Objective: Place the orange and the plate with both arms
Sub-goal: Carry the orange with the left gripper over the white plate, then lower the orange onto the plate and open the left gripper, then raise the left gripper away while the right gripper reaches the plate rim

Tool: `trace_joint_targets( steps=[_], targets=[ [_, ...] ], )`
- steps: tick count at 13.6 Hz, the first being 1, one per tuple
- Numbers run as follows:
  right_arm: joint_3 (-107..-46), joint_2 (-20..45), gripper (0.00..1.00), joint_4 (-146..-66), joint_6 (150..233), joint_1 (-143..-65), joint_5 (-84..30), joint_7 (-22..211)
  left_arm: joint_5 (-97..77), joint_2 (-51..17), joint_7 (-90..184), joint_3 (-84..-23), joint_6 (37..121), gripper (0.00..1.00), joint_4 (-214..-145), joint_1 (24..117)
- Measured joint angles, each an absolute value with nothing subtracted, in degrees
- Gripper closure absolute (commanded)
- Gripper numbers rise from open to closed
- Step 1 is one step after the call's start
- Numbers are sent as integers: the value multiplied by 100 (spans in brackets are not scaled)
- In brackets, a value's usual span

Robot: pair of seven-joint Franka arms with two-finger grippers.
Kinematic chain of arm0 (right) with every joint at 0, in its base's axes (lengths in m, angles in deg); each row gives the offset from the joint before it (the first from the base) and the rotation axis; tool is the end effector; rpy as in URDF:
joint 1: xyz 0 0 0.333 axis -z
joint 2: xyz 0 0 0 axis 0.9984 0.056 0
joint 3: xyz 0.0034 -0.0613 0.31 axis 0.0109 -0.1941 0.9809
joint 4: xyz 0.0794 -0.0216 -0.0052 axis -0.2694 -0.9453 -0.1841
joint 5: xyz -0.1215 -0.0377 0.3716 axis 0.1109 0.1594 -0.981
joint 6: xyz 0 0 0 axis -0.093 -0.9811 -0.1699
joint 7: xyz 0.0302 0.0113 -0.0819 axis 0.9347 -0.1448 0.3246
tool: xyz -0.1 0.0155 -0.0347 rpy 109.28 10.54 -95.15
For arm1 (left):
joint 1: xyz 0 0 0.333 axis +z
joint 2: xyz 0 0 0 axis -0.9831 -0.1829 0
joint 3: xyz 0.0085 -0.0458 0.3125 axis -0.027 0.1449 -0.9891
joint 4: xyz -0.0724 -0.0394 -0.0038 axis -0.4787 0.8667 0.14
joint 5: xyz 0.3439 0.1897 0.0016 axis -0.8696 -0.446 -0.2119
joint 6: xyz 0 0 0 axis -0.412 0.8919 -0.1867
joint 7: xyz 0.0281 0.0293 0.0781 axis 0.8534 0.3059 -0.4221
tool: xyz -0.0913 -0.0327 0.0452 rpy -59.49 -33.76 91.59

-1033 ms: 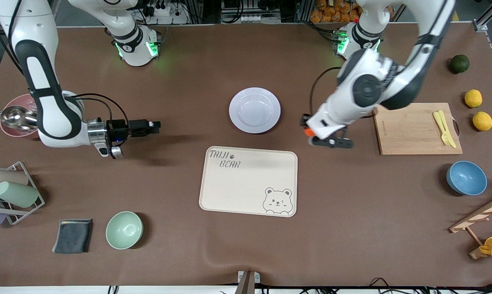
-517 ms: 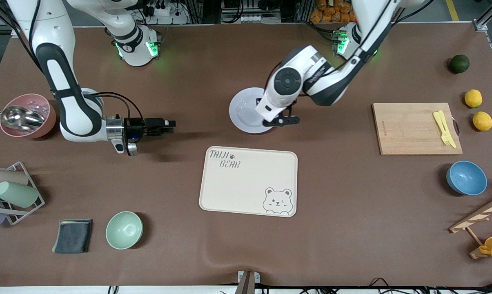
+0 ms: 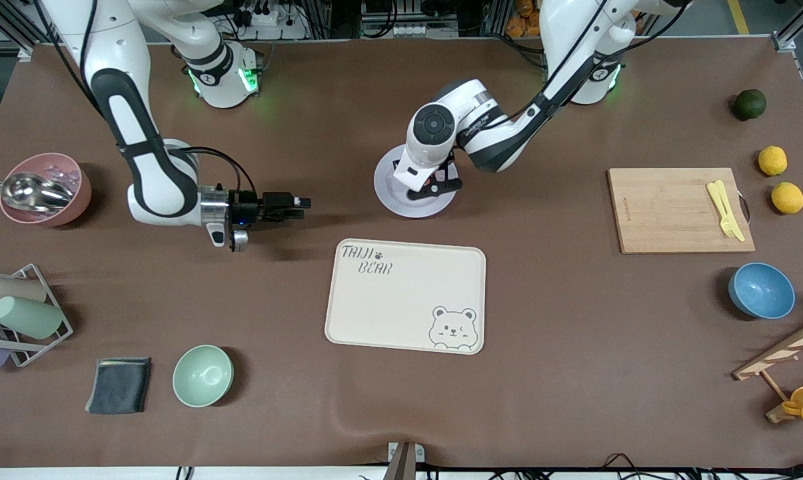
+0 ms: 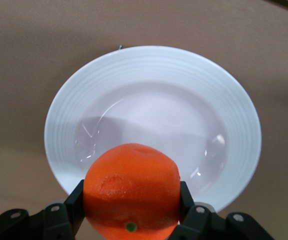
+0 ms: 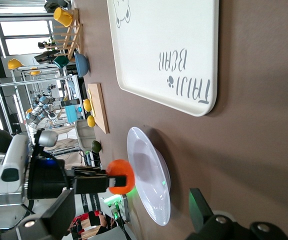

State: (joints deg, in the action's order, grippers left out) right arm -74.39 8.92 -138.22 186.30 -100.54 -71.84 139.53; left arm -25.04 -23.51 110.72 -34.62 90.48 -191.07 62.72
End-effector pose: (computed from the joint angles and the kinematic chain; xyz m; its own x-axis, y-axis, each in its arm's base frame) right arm 0.4721 0.1581 0.1949 0.9877 0.0709 -0.1392 -0.1008 -0.3914 -0.9147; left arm 0.3720 -0.4800 0.2384 0.9231 0.2618 -0.2817 0.2628 -0.9642 -0.0351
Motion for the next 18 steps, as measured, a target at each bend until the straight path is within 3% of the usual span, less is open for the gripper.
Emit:
trace_joint_targets(
  steps=[1,4,5,6,12,18],
  targets=[
    [-7440,899,0,-13840,18647,-10076,-7195,13999,-2629,-2487,11242,-3465,9122,100,-19108,6257],
    [-7463,946,0,-13860,18654,-10075,-7294,14124,-2933,-2859,11521,-3480,9388,74,-19107,6231],
    [-7460,975,0,-13862,18654,-10078,-7360,14191,-2941,-2945,11559,-3482,9535,42,-19106,6227],
    [-7454,1022,0,-13869,18654,-10095,-7476,14332,-2940,-3000,11577,-3482,9614,0,-19093,6226],
    [-7443,1303,9,-13883,18803,-10496,-8152,14837,-3362,-2851,11879,-3735,9706,0,-18858,6238],
    [-7436,1303,18,-13876,19485,-11121,-8704,14837,-3377,-1179,11805,-3753,8904,0,-18653,7052]
  ],
)
